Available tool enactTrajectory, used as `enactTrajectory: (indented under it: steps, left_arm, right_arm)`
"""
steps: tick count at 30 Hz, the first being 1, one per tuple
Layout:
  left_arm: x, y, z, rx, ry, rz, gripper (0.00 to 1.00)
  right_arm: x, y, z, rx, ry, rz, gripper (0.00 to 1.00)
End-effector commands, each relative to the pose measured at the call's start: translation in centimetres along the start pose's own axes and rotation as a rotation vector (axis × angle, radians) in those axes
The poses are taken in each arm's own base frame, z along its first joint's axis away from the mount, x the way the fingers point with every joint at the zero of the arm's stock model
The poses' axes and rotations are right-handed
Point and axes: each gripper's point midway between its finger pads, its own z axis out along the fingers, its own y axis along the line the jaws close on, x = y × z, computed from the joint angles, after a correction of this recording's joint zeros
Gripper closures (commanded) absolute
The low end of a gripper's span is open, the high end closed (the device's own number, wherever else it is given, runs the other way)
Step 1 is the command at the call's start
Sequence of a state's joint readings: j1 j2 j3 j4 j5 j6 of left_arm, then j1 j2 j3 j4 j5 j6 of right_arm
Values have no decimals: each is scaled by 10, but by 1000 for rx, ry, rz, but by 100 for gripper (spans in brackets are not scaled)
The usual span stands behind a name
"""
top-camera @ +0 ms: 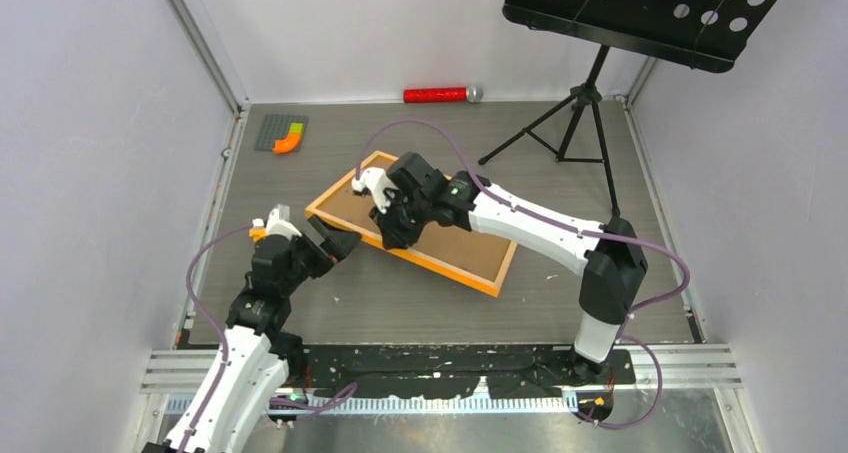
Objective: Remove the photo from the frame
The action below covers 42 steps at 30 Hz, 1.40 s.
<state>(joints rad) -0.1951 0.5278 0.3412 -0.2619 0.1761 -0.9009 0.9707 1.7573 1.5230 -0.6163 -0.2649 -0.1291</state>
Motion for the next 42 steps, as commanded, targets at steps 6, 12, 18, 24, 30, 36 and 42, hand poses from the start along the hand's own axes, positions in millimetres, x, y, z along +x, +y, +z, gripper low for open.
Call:
enactTrajectory:
  steps: [6,12,18,24,30,36,42]
  left_arm:
    - [-39,-61,12,192,-161,-162,8]
    - [-38,-65,25,167,-123,-189,46]
    - [-42,-56,18,71,-131,-191,87]
    - [-52,-47,4,-8,-179,-169,100]
    - [-58,-29,-18,-215,-160,-181,100]
    - [-75,-31,-36,-384,-141,-176,100]
    - [-80,-42,-31,-414,-96,-161,100]
  right_arm:
    - [-70,42,-19,-188,-137,114,95]
    - [-75,37,-14,-169,-146,129,95]
    - [-83,31,-14,-130,-178,158,95]
    - [-98,35,-20,-157,-236,149,74]
    - [-98,34,-50,-102,-314,-82,30]
    - [-60,24,-64,142,-313,-355,10]
    - [-42,29,-62,262,-278,-433,7]
